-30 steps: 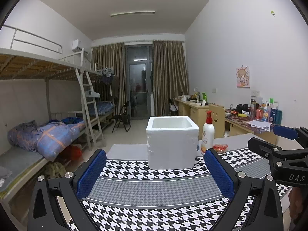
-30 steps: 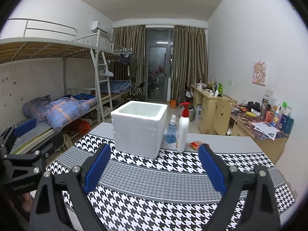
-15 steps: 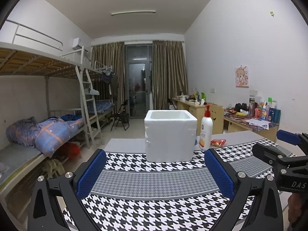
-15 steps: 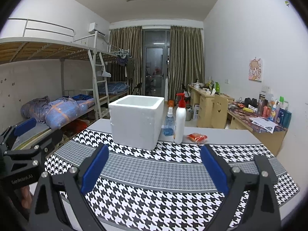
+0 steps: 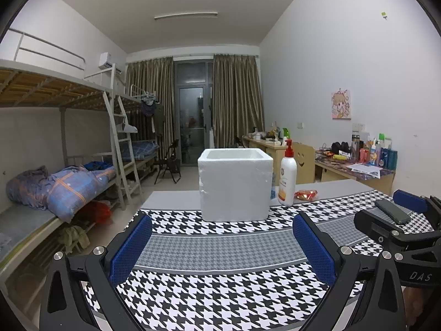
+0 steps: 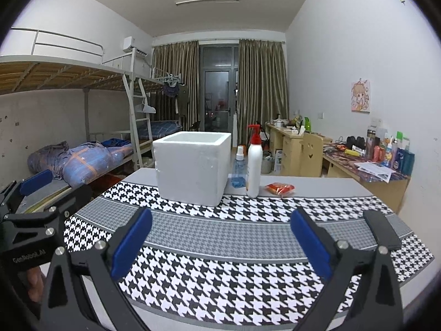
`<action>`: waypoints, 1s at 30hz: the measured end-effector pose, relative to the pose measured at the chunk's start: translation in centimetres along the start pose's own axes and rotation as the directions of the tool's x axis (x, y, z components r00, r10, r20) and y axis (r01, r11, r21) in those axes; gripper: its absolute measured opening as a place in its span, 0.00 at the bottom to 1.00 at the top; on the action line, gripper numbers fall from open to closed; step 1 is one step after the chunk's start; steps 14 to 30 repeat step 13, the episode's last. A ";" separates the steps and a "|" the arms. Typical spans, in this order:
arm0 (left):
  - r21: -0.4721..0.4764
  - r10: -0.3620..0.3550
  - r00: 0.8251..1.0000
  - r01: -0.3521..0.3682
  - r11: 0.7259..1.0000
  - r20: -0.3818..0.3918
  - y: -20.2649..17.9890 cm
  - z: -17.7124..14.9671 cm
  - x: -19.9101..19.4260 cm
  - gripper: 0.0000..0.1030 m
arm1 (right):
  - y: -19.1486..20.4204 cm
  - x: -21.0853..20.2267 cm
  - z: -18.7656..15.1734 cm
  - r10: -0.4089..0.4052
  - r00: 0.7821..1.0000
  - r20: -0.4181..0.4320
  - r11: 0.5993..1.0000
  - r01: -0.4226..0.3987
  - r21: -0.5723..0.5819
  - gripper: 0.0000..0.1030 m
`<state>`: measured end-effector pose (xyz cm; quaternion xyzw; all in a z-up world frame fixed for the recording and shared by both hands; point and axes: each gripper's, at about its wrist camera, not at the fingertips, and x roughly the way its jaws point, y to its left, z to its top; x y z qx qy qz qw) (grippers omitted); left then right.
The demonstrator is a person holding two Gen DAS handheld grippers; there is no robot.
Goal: Organize soft objects
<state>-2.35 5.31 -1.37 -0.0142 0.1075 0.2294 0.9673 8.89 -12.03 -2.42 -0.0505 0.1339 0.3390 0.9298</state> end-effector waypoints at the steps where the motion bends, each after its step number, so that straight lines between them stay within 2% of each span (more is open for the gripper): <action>1: 0.000 -0.004 1.000 0.004 1.000 -0.004 0.0 -0.1 0.0 0.99 | 0.0 0.0 -0.1 -0.001 1.000 -0.004 1.000 0.001 0.001 0.99; 10: 0.006 0.000 1.000 0.001 1.000 -0.027 -0.3 -0.7 0.3 0.99 | -0.5 0.4 -0.6 -0.008 0.999 -0.031 1.000 0.009 0.016 0.99; 30: 0.010 -0.008 1.000 0.009 1.000 -0.026 -0.4 -0.7 0.3 0.99 | -0.4 0.4 -0.6 -0.010 0.999 -0.031 1.000 0.010 0.012 0.99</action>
